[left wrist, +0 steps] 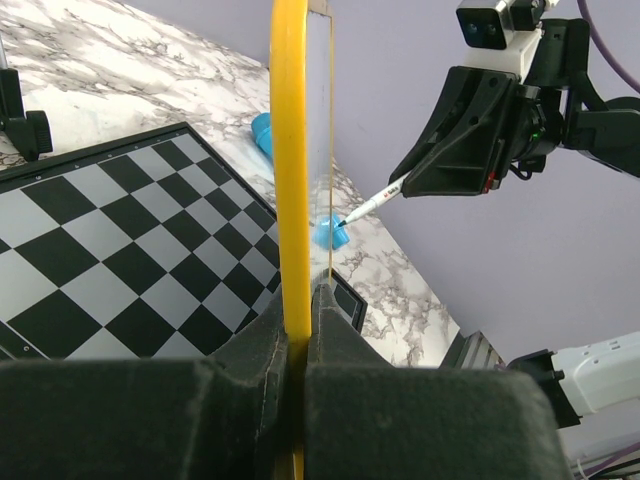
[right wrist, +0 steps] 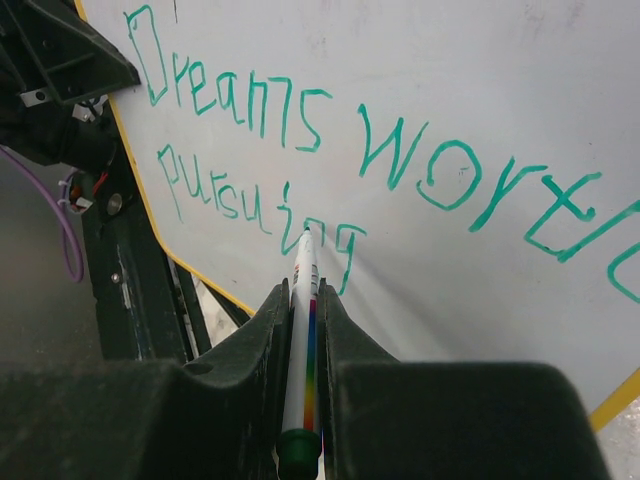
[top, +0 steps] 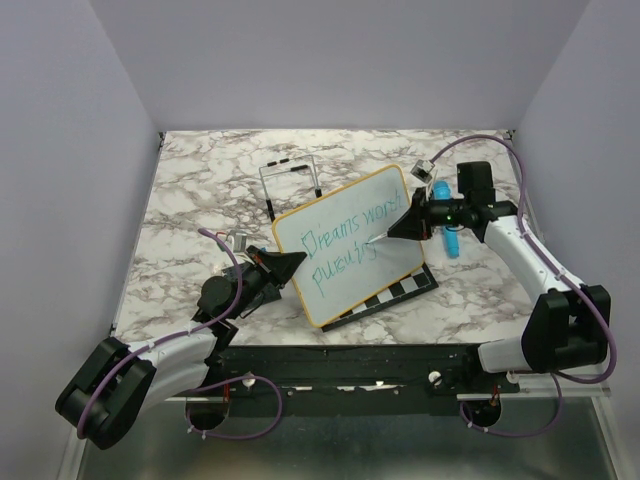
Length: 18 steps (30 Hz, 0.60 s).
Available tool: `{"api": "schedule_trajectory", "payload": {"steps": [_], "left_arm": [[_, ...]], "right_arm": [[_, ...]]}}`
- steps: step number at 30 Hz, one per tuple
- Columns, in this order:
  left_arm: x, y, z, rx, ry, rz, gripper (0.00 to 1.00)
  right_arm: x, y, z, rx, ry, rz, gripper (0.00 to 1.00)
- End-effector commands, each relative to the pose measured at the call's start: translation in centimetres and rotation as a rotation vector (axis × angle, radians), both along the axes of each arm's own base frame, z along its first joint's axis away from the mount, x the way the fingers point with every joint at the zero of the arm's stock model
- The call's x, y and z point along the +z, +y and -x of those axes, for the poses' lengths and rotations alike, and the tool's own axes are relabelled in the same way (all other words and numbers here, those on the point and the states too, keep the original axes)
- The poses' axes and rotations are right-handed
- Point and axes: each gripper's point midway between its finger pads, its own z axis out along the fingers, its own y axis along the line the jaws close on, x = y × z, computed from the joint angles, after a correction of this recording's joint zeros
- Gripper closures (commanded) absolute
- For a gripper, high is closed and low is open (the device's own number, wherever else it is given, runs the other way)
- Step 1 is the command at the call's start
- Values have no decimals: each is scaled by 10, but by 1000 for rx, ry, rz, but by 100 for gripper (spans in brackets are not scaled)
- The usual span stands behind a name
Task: Write a sentence on the whiteboard
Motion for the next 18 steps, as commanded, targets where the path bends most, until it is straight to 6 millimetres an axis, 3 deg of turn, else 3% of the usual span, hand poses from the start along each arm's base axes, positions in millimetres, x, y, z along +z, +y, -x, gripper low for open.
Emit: {"api": "schedule_trajectory", "payload": {"steps": [1, 18], "left_arm": [[-12, -1, 3, -11, -31, -77, 100], [-11, 0, 3, -10, -35, -73, 100]], "right_arm": [[5, 4, -8, 0, -14, -13, 99], [-14, 1, -10, -11, 29, 19, 99]]}}
